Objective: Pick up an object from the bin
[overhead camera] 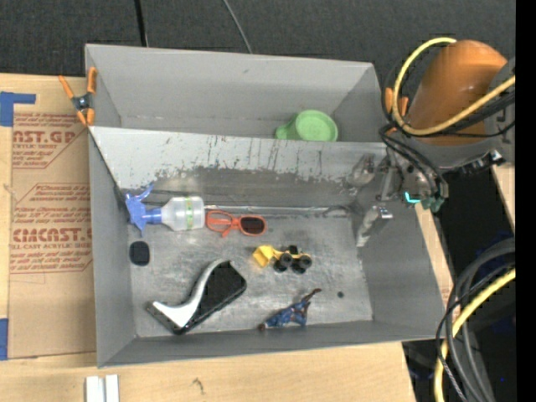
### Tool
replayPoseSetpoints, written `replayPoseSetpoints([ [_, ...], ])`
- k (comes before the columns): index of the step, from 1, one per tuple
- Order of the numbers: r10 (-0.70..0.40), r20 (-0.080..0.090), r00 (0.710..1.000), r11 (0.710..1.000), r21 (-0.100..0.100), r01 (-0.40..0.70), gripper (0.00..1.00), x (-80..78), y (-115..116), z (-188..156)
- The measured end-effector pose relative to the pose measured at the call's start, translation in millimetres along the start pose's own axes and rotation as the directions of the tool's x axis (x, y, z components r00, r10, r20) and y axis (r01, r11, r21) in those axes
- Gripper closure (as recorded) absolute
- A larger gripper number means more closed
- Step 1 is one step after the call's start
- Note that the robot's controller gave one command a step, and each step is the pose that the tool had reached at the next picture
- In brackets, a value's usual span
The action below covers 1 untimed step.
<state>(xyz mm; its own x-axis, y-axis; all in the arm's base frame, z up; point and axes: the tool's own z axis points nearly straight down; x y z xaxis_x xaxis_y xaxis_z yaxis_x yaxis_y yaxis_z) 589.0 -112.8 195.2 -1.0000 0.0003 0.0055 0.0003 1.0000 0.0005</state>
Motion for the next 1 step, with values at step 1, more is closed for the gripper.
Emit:
replayPoseSetpoints([
  [1, -0.001, 0.008, 1.0, 1.0, 0.001, 0.001, 0.0, -1.7, 0.3, -4.7],
])
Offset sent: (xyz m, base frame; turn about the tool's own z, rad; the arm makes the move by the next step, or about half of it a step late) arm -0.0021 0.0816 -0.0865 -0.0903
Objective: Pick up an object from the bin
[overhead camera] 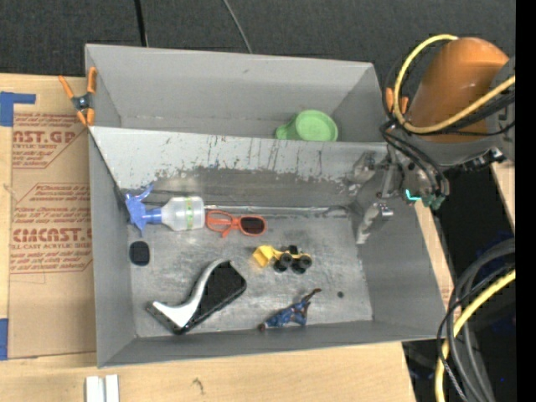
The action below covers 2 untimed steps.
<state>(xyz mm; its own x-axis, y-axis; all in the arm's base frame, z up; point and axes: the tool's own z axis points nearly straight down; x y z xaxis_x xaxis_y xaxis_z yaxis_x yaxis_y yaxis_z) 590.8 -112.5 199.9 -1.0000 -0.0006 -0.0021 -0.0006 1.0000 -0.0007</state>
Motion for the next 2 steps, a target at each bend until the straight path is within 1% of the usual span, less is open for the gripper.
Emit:
replayPoseSetpoints([
  [1, -0.044, 0.007, 0.999, 0.999, 0.002, 0.044, 0.0, 0.7, 41.6, 47.0],
  [2, -0.012, -0.007, 1.0, 1.0, -0.001, 0.012, 1.0, 50.9, 3.2, 125.5],
])
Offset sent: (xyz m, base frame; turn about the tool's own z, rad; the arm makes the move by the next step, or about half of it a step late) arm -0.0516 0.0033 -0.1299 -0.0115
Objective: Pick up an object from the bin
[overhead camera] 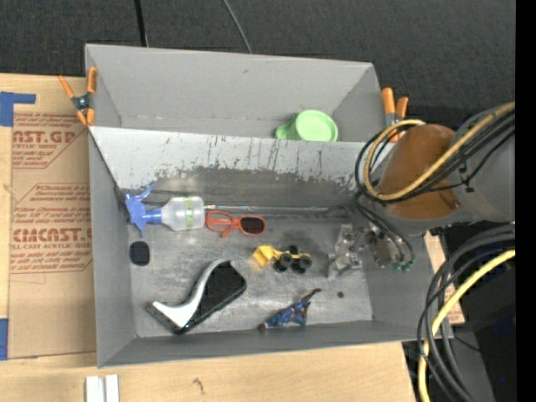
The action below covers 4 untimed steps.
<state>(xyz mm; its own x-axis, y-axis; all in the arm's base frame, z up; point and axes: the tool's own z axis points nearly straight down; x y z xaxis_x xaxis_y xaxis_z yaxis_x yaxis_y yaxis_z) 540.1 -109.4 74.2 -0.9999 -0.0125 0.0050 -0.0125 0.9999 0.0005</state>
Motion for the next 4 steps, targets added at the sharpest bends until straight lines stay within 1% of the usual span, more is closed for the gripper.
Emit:
replayPoseSetpoints([
  [1, 0.0, 0.0, 1.0, 1.0, 0.0, 0.0, 1.0, 0.0, 0.0, 0.0],
  [2, 0.033, -0.001, 0.999, 0.999, -0.002, -0.033, 1.0, 4.7, -7.0, -38.6],
  [3, 0.01, 0.013, 1.0, 1.0, 0.003, -0.01, 1.0, -7.1, -9.7, -69.8],
  [4, -0.013, -0.002, 1.0, 1.0, -0.002, 0.013, 1.0, -2.5, -5.5, -102.6],
])
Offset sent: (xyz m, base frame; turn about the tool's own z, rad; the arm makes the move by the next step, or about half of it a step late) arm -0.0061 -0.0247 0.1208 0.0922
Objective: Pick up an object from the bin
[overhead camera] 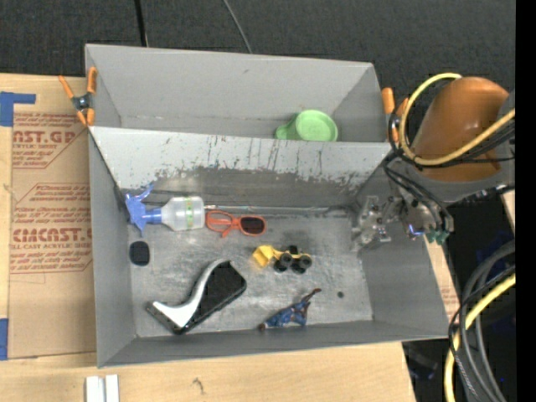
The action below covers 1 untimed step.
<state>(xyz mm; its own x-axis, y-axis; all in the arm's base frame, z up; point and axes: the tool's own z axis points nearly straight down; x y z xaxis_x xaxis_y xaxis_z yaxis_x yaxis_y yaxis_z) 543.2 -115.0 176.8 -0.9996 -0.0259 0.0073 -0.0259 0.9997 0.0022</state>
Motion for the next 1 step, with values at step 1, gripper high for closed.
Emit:
replayPoseSetpoints([
  [1, -0.017, 0.019, 1.0, 1.0, 0.005, 0.016, 1.0, -8.8, -0.7, -13.7],
])
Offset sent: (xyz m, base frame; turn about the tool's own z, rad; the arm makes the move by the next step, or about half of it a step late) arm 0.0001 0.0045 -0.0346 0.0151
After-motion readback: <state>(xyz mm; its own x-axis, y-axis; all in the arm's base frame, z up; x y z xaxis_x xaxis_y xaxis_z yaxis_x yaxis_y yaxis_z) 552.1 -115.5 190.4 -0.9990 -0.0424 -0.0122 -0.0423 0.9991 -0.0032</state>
